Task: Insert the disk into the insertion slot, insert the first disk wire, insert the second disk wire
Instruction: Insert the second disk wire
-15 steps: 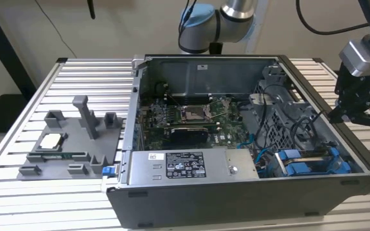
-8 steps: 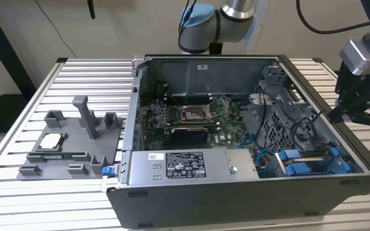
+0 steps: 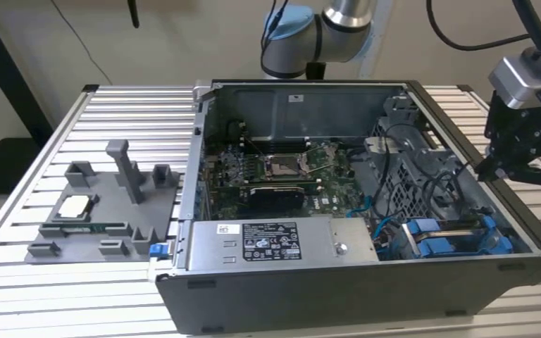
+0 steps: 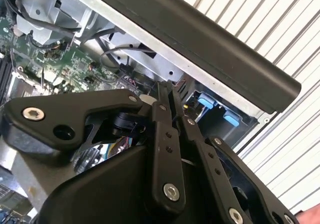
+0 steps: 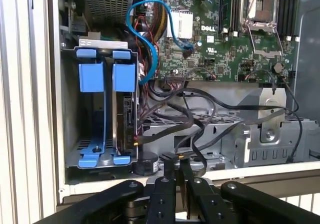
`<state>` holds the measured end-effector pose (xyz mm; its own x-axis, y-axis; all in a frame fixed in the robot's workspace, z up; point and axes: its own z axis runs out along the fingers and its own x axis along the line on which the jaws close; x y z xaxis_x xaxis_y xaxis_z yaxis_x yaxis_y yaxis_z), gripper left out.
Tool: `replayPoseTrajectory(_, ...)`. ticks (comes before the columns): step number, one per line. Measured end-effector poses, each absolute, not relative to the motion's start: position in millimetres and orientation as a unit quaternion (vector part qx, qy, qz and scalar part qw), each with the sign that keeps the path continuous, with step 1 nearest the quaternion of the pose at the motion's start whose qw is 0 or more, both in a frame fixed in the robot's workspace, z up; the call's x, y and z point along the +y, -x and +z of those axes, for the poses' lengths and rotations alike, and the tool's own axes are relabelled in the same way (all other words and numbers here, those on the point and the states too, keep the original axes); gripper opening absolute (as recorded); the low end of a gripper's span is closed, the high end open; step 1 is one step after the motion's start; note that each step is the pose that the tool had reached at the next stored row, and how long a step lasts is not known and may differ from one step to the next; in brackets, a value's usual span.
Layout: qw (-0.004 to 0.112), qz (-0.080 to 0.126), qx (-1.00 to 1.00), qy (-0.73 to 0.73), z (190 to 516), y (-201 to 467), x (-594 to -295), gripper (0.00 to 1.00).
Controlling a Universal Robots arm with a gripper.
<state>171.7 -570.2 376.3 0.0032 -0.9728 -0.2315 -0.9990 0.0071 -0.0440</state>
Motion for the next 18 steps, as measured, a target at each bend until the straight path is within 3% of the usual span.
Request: replayPoseTrajectory(18, 0.072, 0.065, 0.705, 0.702, 376.2, -142.1, -570.1, 0.16)
